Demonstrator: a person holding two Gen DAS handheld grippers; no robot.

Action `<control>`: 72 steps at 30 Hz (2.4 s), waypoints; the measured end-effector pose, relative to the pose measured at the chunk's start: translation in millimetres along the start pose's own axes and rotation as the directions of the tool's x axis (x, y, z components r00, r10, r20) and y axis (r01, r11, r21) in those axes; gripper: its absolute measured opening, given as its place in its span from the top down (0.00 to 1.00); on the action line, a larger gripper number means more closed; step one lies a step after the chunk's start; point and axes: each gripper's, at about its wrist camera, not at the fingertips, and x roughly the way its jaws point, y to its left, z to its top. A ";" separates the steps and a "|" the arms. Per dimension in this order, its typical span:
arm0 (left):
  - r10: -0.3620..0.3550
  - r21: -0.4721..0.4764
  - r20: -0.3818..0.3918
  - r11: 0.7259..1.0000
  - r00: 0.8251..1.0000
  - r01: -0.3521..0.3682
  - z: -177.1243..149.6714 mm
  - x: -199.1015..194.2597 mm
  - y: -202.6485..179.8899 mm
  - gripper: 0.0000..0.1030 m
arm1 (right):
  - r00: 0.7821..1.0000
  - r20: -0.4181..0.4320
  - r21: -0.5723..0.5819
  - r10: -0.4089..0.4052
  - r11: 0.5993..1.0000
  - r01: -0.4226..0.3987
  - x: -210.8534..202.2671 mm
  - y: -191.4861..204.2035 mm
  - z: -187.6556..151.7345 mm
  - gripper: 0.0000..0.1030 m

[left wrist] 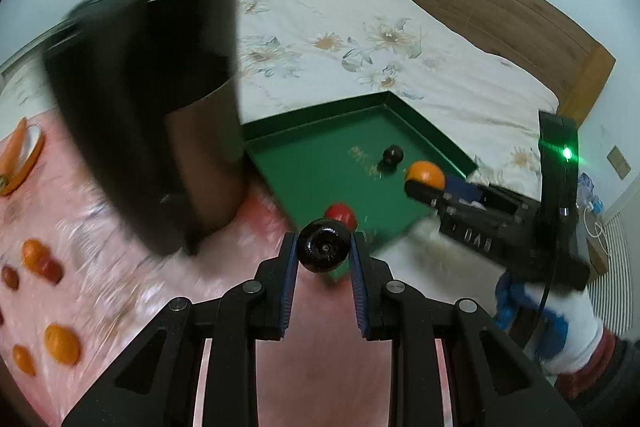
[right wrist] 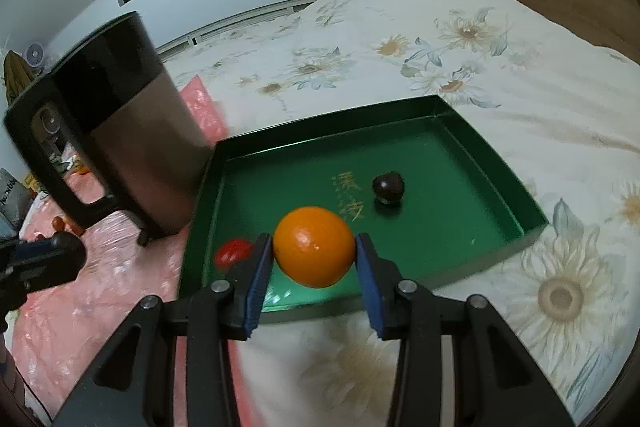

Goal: Organize fruits
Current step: 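Carry the plum and orange to the green tray and release the orange, then release the plum into the tray with the left tool and withdraw both tools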

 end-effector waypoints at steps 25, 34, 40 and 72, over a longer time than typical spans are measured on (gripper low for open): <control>0.102 0.032 -0.138 0.995 0.985 -0.099 33.0 143.4 -3.9 0.79 | 0.992 -0.068 -0.054 -0.104 0.993 0.100 59.2 -34.6 3.1 0.69; 0.118 0.041 -0.170 0.993 0.978 -0.113 26.9 149.1 0.8 0.78 | 0.991 -0.078 -0.046 -0.105 0.994 0.101 60.8 -34.3 3.0 0.67; 0.118 0.048 -0.149 0.993 0.982 -0.112 25.3 145.5 -2.8 0.78 | 0.991 -0.077 -0.038 -0.112 0.993 0.109 58.8 -34.4 3.8 0.29; 0.248 0.036 -0.029 0.968 0.968 -0.247 -23.5 0.1 23.9 0.53 | 0.994 0.058 0.029 -0.088 0.996 0.086 -45.3 20.7 -15.2 0.00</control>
